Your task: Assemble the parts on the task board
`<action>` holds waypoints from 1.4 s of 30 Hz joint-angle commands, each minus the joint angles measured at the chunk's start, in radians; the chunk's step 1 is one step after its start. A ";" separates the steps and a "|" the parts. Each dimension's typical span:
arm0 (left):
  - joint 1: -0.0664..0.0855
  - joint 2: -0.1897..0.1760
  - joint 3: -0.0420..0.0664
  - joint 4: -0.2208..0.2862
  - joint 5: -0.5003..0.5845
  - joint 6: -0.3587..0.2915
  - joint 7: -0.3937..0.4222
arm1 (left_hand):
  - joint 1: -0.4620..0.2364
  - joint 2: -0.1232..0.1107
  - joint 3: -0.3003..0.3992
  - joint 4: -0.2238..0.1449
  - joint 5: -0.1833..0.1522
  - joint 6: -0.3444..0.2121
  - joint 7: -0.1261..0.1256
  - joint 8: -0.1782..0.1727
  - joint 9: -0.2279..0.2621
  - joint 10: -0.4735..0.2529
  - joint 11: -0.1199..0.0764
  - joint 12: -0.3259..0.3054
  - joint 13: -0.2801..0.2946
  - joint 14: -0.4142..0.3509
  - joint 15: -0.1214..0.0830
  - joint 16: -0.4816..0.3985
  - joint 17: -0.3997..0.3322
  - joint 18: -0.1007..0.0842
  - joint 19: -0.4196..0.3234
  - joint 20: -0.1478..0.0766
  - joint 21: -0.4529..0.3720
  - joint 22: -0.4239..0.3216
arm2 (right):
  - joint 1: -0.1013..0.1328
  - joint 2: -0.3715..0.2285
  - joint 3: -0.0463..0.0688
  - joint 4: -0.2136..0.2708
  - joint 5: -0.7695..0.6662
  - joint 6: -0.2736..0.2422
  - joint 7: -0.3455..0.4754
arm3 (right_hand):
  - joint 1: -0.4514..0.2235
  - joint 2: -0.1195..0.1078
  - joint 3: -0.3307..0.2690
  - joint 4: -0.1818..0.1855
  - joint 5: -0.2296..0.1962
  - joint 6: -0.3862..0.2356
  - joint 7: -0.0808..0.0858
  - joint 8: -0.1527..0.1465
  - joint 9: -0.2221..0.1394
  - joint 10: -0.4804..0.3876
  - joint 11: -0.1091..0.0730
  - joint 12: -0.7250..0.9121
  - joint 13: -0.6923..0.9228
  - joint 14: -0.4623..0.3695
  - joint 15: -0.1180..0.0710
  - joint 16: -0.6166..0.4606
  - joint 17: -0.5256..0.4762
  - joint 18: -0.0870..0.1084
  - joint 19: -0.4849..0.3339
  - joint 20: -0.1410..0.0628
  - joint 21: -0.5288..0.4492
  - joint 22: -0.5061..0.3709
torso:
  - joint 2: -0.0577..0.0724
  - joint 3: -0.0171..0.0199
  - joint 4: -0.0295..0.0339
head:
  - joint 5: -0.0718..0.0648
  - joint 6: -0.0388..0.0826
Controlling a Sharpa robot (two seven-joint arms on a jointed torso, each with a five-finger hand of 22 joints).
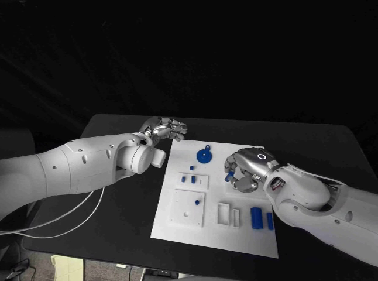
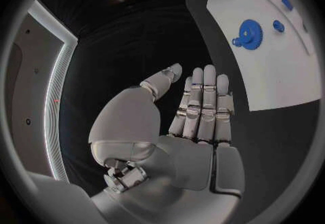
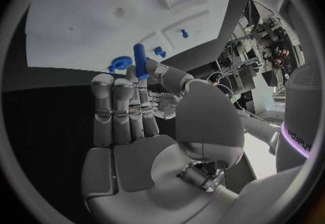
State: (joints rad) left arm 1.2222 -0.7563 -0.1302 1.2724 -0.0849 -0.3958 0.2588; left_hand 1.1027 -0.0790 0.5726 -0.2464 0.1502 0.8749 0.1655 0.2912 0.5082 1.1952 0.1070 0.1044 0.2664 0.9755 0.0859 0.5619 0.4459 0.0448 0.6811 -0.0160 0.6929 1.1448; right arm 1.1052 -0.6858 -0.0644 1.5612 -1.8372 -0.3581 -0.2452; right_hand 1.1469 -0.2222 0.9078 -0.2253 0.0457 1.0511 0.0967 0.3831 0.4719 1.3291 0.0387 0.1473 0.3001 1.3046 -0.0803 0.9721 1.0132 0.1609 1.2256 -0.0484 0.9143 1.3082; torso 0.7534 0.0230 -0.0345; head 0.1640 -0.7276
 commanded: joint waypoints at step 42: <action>0.001 0.020 0.001 0.005 0.004 0.011 0.008 | -0.002 0.003 -0.001 0.005 -0.005 -0.004 -0.002 0.006 -0.002 0.005 0.001 -0.004 -0.001 0.009 -0.001 -0.010 0.007 0.008 0.004 0.001 -0.008 0.003 | -0.111 0.250 -0.086 -0.088 -0.011 0.010 0.055 | 0.011 0.022 0.003 -0.007 0.003 0.005 0.000 0.003 0.004 0.019 -0.014 0.016 0.045 0.002 -0.006 0.005 0.001 0.101 0.012 -0.009 0.005 0.019 | 0.000 0.0007 0.0007 | 0.051 -0.025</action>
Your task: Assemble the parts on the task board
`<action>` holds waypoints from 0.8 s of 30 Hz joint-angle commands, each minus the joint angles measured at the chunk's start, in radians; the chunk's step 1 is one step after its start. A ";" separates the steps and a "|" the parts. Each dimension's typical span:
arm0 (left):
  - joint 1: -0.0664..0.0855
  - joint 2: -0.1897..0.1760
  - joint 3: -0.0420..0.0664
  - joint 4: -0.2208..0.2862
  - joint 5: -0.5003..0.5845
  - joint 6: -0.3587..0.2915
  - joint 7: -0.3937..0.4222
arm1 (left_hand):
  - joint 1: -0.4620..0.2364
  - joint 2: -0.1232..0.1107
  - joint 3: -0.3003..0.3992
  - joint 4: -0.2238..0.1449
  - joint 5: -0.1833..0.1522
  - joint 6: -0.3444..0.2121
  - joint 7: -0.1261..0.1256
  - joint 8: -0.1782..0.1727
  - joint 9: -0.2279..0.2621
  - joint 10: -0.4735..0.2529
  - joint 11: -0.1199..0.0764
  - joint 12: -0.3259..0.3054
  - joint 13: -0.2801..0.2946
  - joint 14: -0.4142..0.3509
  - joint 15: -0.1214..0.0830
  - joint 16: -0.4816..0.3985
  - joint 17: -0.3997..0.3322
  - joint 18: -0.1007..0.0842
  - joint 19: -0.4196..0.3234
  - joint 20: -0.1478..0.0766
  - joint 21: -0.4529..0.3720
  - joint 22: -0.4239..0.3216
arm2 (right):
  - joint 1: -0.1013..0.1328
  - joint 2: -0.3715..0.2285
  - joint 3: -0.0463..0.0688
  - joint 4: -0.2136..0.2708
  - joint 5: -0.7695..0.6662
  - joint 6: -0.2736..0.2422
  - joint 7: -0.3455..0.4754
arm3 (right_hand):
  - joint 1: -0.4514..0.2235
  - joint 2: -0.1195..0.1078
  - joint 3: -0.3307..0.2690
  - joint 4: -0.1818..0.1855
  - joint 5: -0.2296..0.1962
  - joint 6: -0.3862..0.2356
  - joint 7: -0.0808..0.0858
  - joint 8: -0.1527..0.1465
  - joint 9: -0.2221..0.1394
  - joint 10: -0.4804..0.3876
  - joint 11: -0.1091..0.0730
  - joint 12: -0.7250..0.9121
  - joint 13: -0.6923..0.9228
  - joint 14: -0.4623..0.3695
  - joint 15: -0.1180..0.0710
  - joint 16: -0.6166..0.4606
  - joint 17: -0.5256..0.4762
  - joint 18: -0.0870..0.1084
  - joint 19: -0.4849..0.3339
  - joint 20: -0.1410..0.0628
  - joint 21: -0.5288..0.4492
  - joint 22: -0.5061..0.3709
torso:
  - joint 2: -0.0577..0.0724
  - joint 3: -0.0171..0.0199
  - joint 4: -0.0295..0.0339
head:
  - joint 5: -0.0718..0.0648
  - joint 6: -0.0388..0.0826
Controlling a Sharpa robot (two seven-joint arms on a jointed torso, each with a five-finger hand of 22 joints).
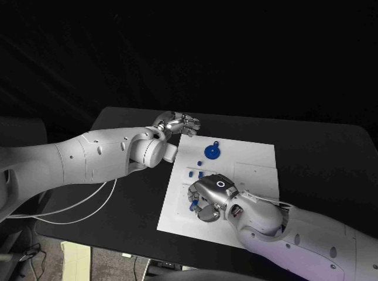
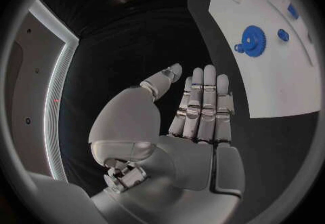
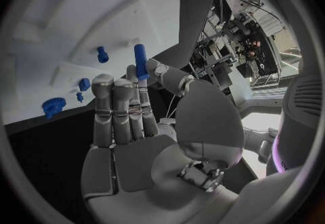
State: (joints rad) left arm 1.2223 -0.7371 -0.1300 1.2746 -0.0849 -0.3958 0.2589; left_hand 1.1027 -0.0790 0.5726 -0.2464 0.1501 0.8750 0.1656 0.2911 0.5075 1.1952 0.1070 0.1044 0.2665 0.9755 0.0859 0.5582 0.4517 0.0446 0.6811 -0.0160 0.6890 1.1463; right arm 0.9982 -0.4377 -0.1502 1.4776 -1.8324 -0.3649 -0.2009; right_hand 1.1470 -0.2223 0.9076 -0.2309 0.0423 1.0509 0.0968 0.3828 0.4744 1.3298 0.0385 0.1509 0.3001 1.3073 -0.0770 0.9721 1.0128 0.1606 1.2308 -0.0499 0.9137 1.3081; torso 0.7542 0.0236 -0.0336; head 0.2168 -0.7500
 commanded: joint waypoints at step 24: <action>0.001 0.000 0.001 0.000 0.004 0.012 0.007 | -0.002 0.003 -0.001 0.005 -0.005 -0.005 -0.002 0.007 -0.002 0.004 0.001 -0.004 -0.001 0.009 -0.001 -0.008 0.004 0.008 0.004 0.001 -0.005 0.002 | -0.018 0.009 -0.001 -0.035 -0.061 0.014 -0.011 | 0.010 0.025 0.004 -0.006 0.007 0.003 0.000 0.003 0.004 0.017 -0.014 0.011 0.047 -0.001 -0.008 0.005 0.002 0.101 0.006 -0.010 0.006 0.018 | -0.001 -0.0001 -0.0004 | 0.008 -0.012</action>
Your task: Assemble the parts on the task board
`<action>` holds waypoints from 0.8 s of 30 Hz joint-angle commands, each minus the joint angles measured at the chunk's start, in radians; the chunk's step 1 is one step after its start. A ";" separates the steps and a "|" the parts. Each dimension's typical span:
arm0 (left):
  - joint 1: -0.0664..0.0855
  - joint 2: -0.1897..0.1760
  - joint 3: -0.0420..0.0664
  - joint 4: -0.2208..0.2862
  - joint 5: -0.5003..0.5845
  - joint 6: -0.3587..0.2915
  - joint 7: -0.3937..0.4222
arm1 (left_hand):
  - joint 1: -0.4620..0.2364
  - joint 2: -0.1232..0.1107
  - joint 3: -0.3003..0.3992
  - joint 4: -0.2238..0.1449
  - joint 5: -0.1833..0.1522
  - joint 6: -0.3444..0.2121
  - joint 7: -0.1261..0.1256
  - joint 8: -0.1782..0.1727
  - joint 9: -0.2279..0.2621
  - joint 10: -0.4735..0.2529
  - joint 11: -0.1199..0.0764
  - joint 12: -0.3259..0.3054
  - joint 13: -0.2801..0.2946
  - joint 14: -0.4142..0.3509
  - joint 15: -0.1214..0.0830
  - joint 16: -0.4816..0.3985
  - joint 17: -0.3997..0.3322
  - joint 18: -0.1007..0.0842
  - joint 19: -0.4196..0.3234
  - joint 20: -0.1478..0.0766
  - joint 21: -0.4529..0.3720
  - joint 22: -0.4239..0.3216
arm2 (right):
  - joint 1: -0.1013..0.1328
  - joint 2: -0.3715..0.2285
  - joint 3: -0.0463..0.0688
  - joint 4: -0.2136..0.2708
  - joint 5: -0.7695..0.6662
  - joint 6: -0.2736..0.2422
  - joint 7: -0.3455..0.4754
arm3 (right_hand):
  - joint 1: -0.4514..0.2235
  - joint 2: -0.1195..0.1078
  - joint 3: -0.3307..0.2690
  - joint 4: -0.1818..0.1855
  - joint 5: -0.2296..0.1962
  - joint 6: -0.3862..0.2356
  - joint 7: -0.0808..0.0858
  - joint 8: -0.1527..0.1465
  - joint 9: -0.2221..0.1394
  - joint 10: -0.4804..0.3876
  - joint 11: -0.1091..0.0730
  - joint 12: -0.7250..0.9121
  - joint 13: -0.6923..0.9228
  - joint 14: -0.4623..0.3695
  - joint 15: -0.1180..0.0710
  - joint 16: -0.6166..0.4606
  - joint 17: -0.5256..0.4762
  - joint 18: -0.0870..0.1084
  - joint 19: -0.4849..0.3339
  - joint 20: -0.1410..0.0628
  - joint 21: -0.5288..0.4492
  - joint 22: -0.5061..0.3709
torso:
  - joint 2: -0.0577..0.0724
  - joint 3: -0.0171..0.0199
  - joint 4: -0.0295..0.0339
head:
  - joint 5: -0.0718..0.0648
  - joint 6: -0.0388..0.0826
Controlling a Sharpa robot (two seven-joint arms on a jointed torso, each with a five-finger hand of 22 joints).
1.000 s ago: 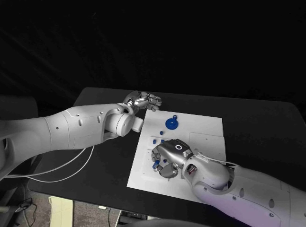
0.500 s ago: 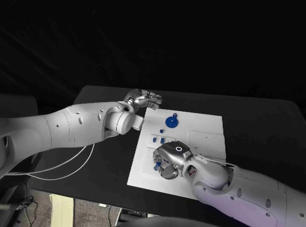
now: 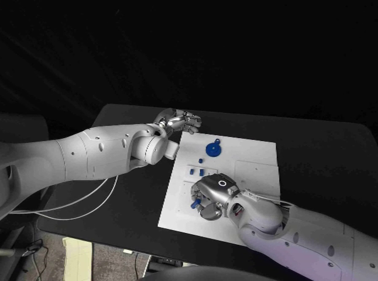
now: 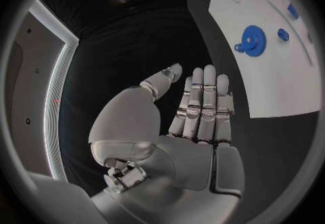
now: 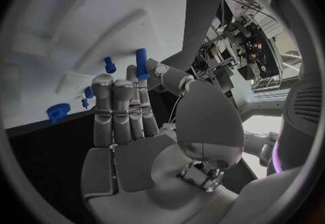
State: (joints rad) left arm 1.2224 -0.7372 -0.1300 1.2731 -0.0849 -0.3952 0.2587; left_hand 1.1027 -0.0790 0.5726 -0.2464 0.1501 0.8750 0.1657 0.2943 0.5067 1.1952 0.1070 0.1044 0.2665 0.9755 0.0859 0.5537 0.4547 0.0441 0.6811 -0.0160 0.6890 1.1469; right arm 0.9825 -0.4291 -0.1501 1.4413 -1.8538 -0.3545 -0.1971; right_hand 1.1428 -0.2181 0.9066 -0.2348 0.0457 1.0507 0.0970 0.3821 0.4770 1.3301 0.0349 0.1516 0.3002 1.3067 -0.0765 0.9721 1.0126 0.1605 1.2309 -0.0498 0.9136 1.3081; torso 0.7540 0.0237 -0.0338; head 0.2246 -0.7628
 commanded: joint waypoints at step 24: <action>0.002 0.003 0.001 0.002 0.004 0.013 0.006 | 0.000 0.003 -0.001 0.005 -0.005 -0.005 -0.002 0.004 -0.002 0.004 0.001 -0.005 -0.001 0.010 -0.001 -0.006 0.004 0.009 0.004 0.001 -0.006 0.002 | -0.003 0.026 -0.015 -0.006 -0.059 0.062 -0.026 | 0.015 0.019 0.007 -0.006 0.003 0.004 0.000 0.005 0.004 0.017 -0.010 0.011 0.050 0.001 -0.009 0.005 0.002 0.101 0.007 -0.011 0.007 0.018 | 0.000 -0.0011 0.0000 | -0.001 0.000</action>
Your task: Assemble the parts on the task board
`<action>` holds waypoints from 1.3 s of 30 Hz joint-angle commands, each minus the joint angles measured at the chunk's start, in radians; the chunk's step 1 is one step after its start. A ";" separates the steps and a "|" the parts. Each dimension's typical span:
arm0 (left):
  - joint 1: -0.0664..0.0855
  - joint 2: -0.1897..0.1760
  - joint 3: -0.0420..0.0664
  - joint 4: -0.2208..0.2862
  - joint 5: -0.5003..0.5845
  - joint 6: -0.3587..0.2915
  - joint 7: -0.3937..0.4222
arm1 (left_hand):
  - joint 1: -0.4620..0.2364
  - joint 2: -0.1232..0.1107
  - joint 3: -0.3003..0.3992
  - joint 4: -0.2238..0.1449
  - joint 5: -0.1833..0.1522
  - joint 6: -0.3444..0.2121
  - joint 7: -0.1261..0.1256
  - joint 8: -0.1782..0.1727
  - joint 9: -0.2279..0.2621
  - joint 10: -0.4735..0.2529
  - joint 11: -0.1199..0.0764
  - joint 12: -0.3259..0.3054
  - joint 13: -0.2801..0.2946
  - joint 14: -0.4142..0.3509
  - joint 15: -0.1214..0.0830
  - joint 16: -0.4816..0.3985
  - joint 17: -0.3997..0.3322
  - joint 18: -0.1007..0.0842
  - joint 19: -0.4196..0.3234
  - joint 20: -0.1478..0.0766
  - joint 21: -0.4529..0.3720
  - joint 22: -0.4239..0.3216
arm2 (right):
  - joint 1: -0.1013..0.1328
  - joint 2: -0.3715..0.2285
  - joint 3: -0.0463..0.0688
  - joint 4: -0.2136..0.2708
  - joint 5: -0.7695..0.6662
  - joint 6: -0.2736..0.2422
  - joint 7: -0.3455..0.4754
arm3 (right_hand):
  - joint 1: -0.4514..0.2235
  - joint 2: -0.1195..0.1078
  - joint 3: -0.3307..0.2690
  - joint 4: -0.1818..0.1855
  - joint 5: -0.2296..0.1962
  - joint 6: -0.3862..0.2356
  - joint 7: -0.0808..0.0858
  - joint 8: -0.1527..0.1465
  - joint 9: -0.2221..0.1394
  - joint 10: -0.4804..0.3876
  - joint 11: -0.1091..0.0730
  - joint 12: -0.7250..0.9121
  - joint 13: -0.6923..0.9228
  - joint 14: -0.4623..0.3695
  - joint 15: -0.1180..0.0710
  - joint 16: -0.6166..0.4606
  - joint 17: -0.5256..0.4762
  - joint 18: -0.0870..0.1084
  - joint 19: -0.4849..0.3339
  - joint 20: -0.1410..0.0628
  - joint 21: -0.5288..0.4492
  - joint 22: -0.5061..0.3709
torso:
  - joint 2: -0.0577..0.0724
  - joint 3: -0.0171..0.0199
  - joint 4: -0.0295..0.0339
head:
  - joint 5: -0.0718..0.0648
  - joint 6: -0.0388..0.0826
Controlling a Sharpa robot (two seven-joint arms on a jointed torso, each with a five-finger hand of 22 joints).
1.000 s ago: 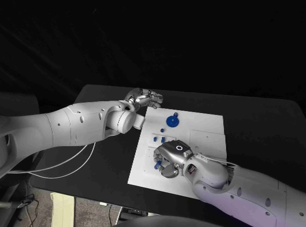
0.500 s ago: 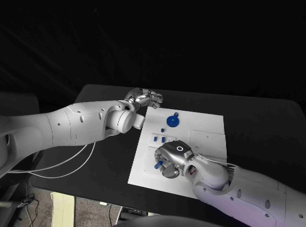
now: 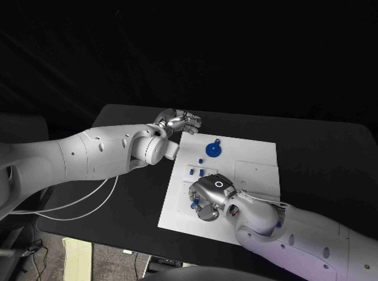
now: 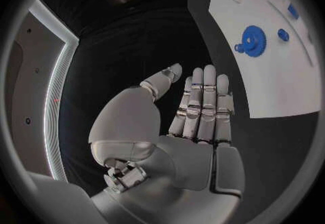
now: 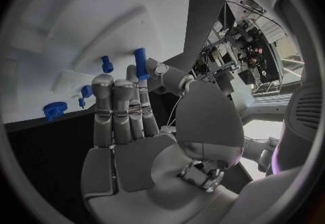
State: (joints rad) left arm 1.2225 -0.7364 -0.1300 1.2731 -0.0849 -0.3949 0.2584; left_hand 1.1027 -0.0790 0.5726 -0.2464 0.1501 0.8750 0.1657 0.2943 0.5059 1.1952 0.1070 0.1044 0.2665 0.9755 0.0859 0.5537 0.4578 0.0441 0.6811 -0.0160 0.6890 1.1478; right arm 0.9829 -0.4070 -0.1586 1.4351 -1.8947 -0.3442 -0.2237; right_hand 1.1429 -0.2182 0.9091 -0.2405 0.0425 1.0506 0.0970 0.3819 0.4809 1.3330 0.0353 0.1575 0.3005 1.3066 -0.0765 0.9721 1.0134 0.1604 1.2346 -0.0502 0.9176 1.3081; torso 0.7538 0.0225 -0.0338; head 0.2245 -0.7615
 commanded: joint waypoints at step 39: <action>0.004 0.000 0.001 0.001 0.004 0.016 0.001 | 0.004 0.004 0.000 0.004 -0.006 -0.006 -0.002 0.005 -0.002 0.005 0.001 -0.006 -0.001 0.010 -0.001 -0.012 0.008 0.009 0.004 0.002 -0.008 0.004 | -0.003 -0.001 -0.022 -0.015 0.126 -0.035 0.044 | -0.078 -0.072 -0.175 0.006 0.103 -0.200 0.089 -0.100 -0.038 -0.219 0.073 -0.091 -0.005 -0.021 0.070 0.006 -0.012 0.101 -0.020 -0.005 -0.007 0.014 | 0.000 0.0011 0.0001 | -0.007 -0.001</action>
State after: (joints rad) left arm 1.2252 -0.7372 -0.1302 1.2725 -0.0849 -0.3930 0.2543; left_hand 1.1027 -0.0790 0.5726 -0.2464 0.1501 0.8751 0.1657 0.2940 0.5052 1.1952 0.1070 0.1044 0.2665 0.9793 0.0822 0.5458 0.4649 0.0433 0.6811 -0.0160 0.6851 1.1498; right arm 0.9811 -0.4060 -0.1802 1.4174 -1.7812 -0.3504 -0.1903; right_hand 1.0638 -0.2791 0.7409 -0.2345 0.1433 0.8577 0.1856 0.2864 0.4442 1.1213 0.1068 0.0655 0.2972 1.2881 -0.0106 0.9740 1.0029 0.1521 1.2209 -0.0556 0.9149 1.3081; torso 0.7538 0.0240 -0.0347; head 0.2177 -0.7623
